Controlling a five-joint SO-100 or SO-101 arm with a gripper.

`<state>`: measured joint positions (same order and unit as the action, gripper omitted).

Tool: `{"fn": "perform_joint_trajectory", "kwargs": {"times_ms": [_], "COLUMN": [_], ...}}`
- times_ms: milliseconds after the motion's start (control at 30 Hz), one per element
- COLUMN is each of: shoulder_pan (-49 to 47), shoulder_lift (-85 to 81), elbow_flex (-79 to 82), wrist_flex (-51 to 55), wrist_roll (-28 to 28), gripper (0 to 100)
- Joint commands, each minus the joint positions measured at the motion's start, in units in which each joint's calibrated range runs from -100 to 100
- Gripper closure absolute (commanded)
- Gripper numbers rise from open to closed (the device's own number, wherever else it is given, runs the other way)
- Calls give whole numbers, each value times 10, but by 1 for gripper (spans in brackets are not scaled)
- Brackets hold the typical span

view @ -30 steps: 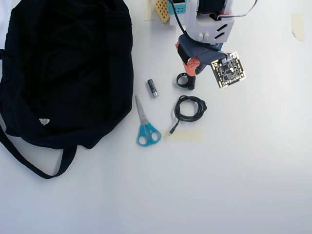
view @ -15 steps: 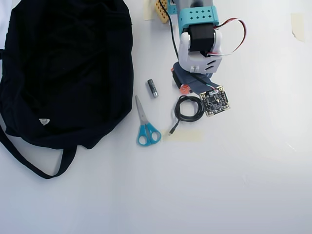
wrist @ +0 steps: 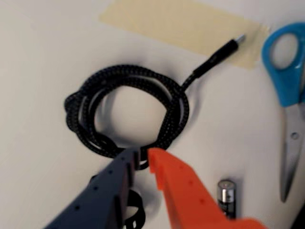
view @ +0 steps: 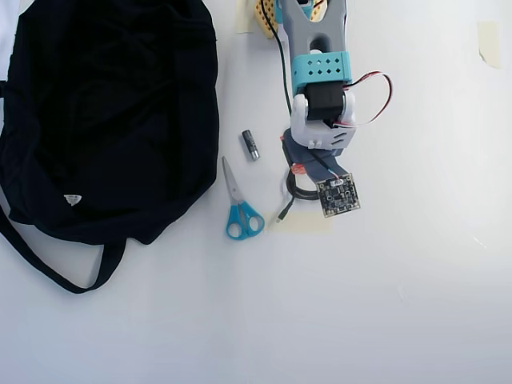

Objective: Put the cable into the black bag

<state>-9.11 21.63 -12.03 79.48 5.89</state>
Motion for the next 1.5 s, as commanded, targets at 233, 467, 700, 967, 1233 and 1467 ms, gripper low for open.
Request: {"fn": "perform_joint_trajectory", "kwargs": {"times_ms": [233, 467, 700, 967, 1233, 1467], "shoulder_pan": [4, 8, 10, 10, 0, -5], "shoulder_lift": [40, 39, 40, 40, 41, 42], "elbow_flex": [-14, -20, -27, -27, -27, -19], "wrist_flex": [-14, -17, -17, -17, -17, -17], "wrist_roll": [3, 4, 4, -2, -32, -39], "gripper": [98, 97, 80, 65, 65, 65]}}
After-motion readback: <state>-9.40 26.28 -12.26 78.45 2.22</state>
